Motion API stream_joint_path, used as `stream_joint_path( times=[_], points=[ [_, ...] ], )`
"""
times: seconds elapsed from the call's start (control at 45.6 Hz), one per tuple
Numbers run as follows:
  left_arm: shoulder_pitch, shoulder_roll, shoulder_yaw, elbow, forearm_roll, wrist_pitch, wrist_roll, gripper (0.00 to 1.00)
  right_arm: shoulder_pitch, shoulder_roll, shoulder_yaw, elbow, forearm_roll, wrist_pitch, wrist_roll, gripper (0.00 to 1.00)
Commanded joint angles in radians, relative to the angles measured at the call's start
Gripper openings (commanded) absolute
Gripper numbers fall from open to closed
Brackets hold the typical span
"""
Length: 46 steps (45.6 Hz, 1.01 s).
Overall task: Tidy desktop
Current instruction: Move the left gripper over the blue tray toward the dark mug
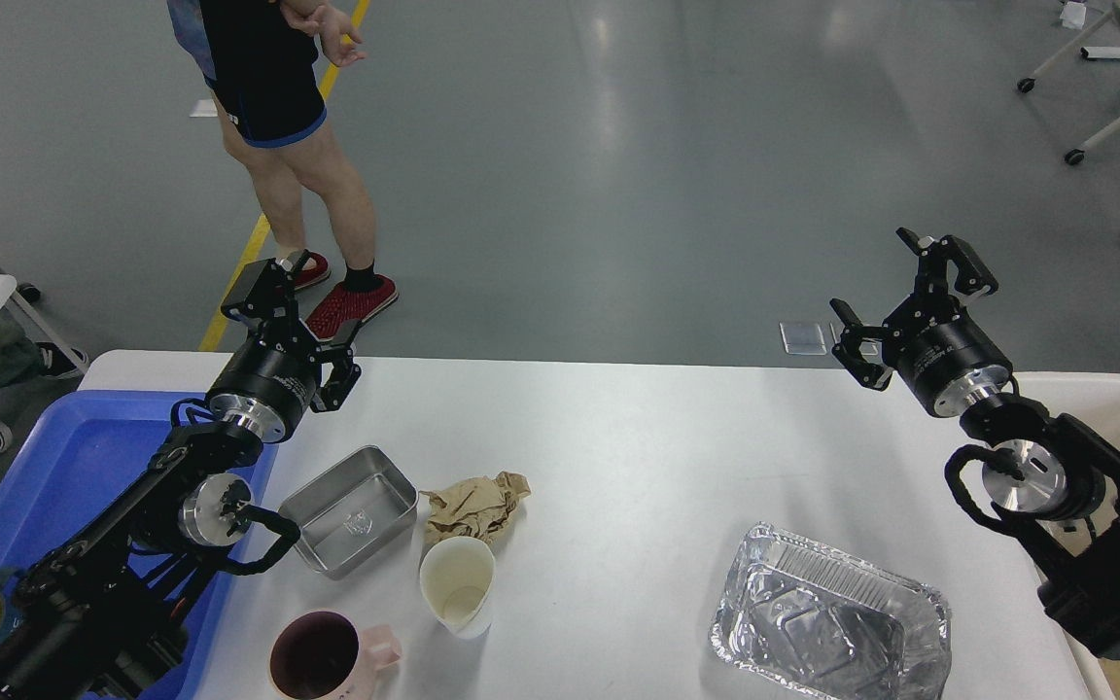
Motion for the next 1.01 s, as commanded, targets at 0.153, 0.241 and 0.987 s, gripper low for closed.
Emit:
stream_joint_path(
  times=[0.153, 0.241, 0.987],
  points=[
    [-0.006, -0.002, -0.002, 0.0, -0.003, 0.005, -0.003, 0.97, -0.008, 0.003, 0.0, 0.0, 0.0, 0.0, 0.0, 1.0],
    [-0.007, -0.002, -0.003, 0.0, -0.005, 0.002, -0.003, 0.97, -0.008, 0.006, 0.0, 0.0, 0.0, 0.0, 0.0, 1.0],
    [0.25, 0.417, 0.031, -0.356, -0.067, 0.0, 0.0, 0.97, -0.011, 0.017, 0.0, 0.002, 0.0, 0.002, 0.0, 1.0]
  ],
)
